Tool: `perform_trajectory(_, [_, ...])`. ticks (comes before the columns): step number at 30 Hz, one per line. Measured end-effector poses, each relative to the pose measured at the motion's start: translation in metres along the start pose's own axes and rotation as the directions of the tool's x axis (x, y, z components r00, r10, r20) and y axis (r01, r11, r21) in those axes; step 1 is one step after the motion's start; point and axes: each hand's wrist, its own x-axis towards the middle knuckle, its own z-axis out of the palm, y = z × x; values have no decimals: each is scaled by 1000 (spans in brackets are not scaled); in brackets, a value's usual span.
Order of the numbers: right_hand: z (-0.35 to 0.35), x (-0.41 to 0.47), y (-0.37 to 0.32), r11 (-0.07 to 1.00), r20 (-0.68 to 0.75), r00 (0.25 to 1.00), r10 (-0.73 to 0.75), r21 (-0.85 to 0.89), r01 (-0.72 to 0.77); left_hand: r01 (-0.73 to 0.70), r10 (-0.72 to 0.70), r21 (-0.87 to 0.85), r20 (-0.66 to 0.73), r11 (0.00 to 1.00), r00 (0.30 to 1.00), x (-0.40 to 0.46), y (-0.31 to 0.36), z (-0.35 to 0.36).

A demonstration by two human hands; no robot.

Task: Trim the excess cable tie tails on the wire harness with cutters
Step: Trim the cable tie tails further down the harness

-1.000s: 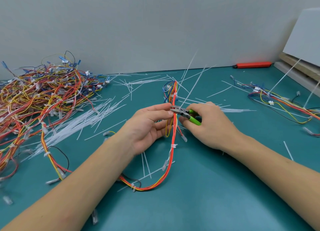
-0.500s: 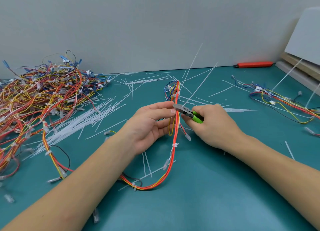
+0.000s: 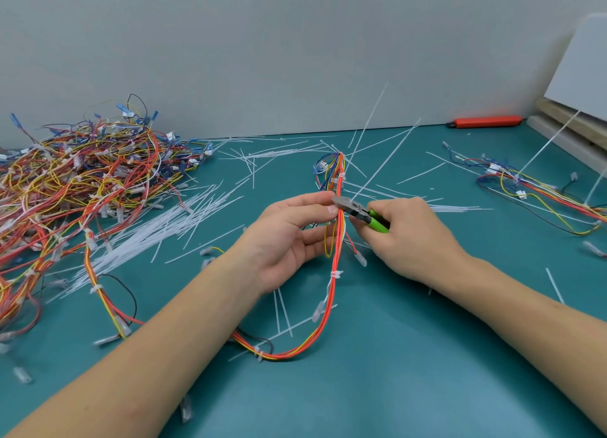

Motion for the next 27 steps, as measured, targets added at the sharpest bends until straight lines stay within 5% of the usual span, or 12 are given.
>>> perform_trajectory(27, [-2, 1, 0, 998, 38, 999, -28, 55, 26, 70, -64, -128, 50, 989, 997, 2, -4, -1])
